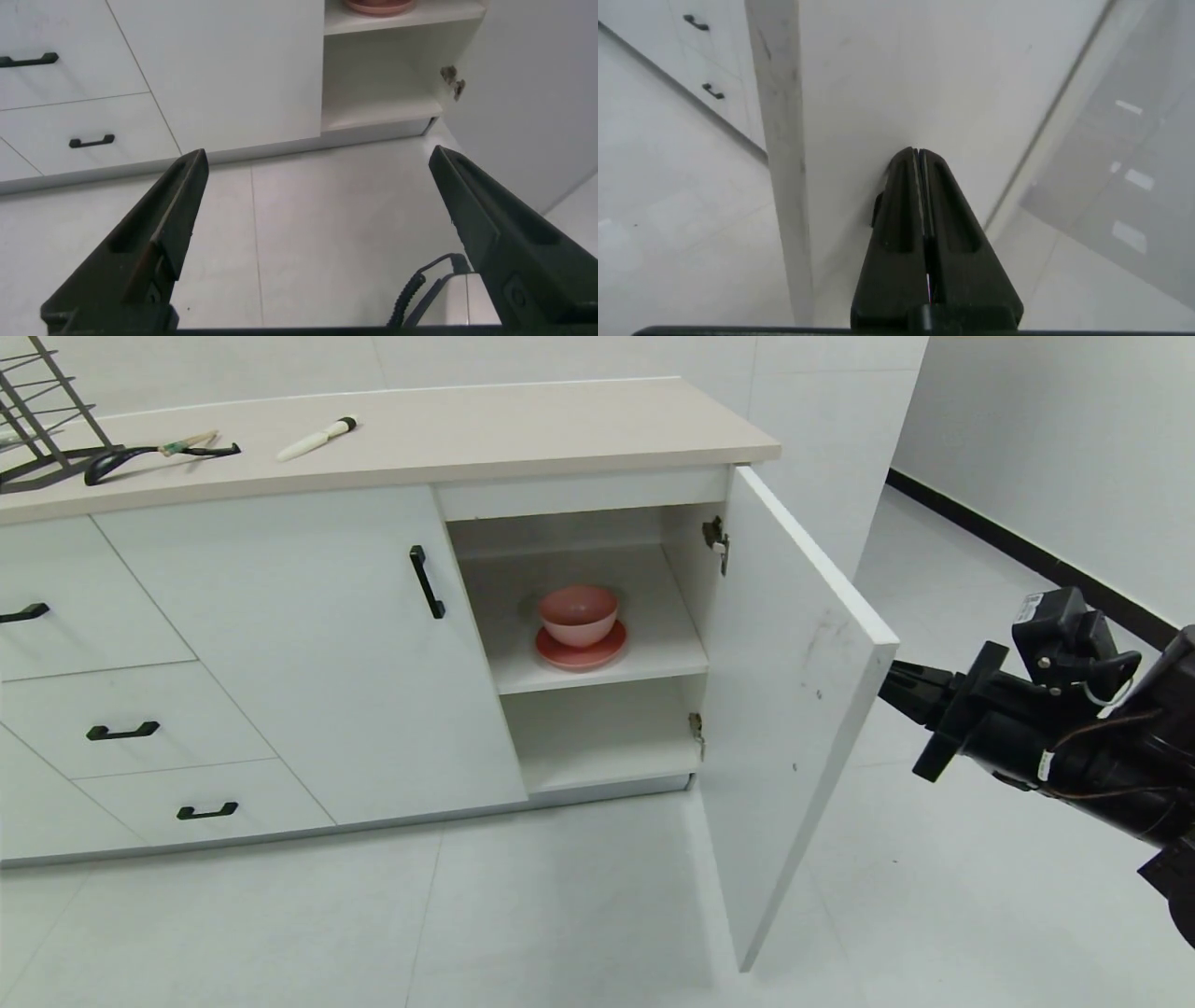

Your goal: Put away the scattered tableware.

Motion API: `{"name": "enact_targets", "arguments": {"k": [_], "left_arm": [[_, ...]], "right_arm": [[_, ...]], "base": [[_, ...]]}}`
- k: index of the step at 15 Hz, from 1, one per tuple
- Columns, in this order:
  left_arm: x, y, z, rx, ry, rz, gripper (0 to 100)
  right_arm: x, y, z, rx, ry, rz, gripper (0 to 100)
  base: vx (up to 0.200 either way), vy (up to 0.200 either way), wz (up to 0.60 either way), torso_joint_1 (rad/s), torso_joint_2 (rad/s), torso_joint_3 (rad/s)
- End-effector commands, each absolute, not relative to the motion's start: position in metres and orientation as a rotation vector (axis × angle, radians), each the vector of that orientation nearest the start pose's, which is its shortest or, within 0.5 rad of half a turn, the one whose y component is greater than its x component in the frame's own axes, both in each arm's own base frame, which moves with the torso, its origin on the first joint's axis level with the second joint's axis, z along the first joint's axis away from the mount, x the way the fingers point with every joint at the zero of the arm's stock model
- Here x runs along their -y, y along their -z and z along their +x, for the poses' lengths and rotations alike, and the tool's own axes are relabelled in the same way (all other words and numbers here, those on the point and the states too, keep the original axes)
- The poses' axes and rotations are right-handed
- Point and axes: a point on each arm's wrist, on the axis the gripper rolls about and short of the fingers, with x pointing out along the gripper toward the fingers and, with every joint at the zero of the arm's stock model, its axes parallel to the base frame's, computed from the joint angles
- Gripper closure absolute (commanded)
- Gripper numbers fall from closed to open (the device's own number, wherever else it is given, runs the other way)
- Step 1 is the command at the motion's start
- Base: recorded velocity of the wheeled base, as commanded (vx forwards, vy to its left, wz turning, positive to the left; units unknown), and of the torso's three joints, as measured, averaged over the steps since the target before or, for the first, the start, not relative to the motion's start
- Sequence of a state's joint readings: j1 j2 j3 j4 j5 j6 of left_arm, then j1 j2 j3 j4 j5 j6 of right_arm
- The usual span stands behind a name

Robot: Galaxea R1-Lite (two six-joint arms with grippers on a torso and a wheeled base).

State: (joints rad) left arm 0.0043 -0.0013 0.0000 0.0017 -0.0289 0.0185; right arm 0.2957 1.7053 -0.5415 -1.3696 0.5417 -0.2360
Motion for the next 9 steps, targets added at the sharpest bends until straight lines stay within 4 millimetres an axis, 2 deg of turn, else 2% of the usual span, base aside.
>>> {"name": "enact_targets", "arguments": {"k": [1, 6, 9], "left_arm": [[0.001, -0.075, -0.023, -0.001, 0.025, 0.018, 0], [0.001, -0.075, -0.023, -0.001, 0.025, 0.018, 0], [0.001, -0.075, -0.023, 0.0, 0.025, 0.015, 0]], "right_arm": [[-0.103, -0.185, 0.264, 0.31, -0.843, -0.242, 100], [-0.121, -0.179, 0.27, 0.303, -0.893, -0.234, 100], [-0.131, -0.177, 0.281, 0.308, -0.91, -0.232, 100]], "base": [[0.0, 0.0, 0.0, 0.0, 0.0, 0.0], [0.0, 0.0, 0.0, 0.0, 0.0, 0.0], [0.0, 0.0, 0.0, 0.0, 0.0, 0.0]]}}
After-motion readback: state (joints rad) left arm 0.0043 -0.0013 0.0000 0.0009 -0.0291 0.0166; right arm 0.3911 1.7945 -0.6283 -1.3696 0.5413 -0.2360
